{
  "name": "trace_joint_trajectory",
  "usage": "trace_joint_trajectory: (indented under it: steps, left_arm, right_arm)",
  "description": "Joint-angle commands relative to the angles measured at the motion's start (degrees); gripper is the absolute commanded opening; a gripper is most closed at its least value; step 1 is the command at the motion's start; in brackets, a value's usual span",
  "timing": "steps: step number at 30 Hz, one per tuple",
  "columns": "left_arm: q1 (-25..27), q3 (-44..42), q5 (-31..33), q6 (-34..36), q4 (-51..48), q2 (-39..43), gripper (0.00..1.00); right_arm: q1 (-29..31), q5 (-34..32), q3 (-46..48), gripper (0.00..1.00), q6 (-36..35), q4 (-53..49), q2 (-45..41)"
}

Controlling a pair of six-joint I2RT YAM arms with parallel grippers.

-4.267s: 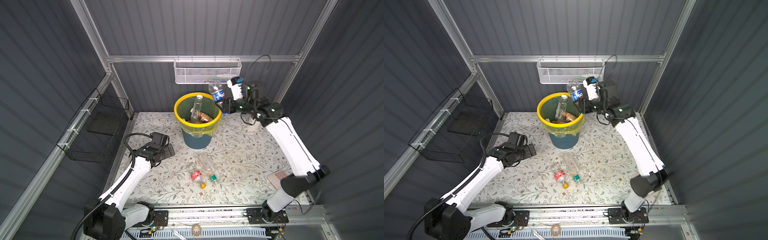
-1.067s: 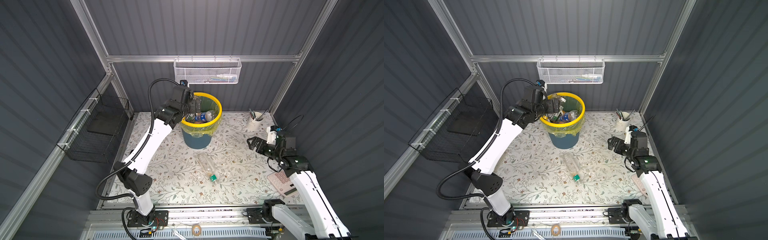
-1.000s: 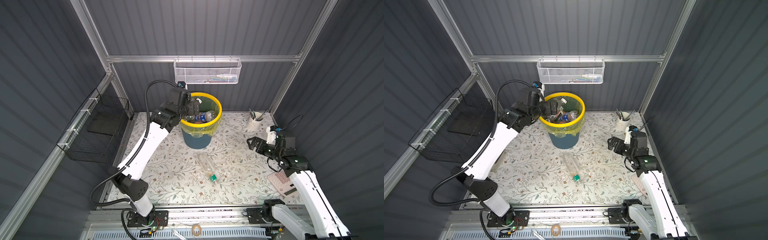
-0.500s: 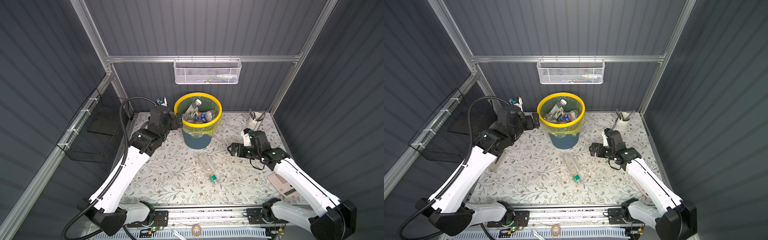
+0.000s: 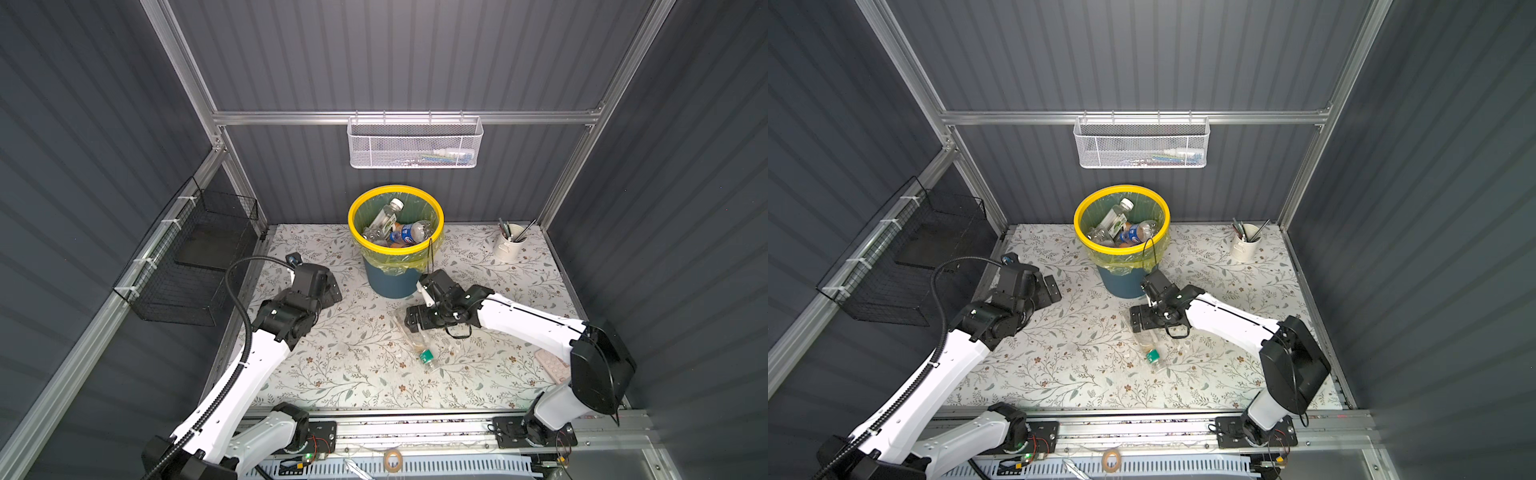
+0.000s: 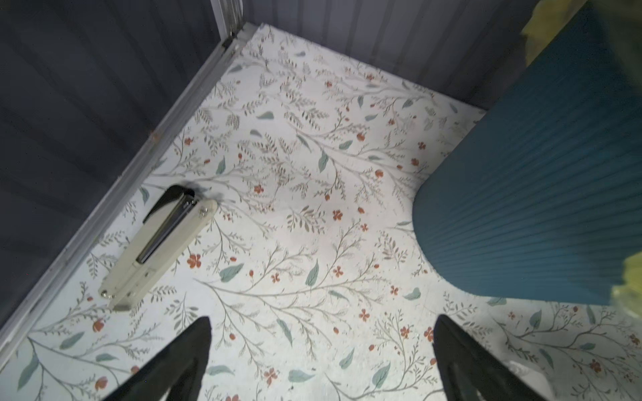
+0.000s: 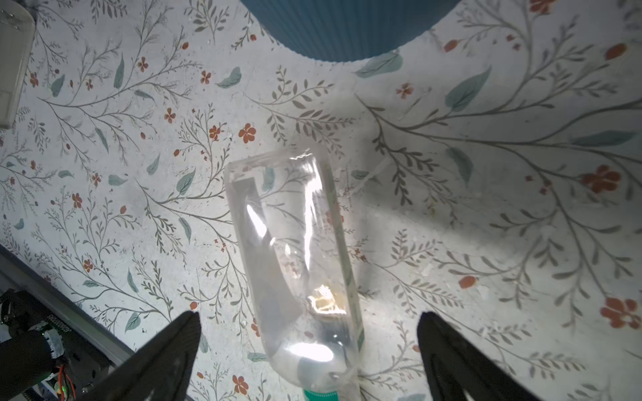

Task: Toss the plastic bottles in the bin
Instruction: 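Draw the left arm back while the right gripper grasps the green-capped clear bottle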

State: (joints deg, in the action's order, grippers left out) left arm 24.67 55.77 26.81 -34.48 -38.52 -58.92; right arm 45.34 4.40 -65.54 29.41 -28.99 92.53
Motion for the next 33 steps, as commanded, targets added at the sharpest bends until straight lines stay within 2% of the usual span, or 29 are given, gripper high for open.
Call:
trace_joint_trajectory:
  steps: [1,6,12,14,21,25,30,33]
  left_arm:
    - [-0.1,-4.0,-3.6,-5.0,-0.1,1.5,0.99]
    - [-0.1,-6.4,-7.2,-5.8,1.8,0.5,0.99]
    - [-0.1,-6.7,-9.8,-4.8,2.6,-1.9,0.99]
    - [-0.1,-7.2,-10.3,-4.8,2.8,-2.2,0.99]
    - [-0.1,-8.2,-10.7,-4.6,3.3,-2.5,0.99]
    - [-0.1,-8.2,-10.7,-4.6,2.8,-3.4,1.0]
    - [-0.2,-8.9,-11.5,-5.2,3.9,-4.7,0.99]
    - [-0.1,-9.0,-12.3,-5.3,4.6,-5.6,0.99]
  right_arm:
    - [1.4,-1.1,-2.6,0.99,-1.3,-3.2,2.8]
    - [1.9,-1.1,-3.5,0.99,-2.2,-4.5,6.3]
    - [1.9,-0.6,-4.2,0.93,-3.5,-5.3,9.7]
    - [2.0,-0.4,-4.6,0.87,-4.0,-5.5,10.7]
    - [2.6,-1.2,-4.5,0.55,-5.6,-6.0,11.0]
    - [2.2,-3.8,0.1,0.48,-5.9,-3.8,4.2]
    - [0.0,-7.8,4.1,0.46,-7.0,-5.4,-8.2]
    - [-3.8,-10.8,5.1,0.46,-7.9,-7.9,-17.7]
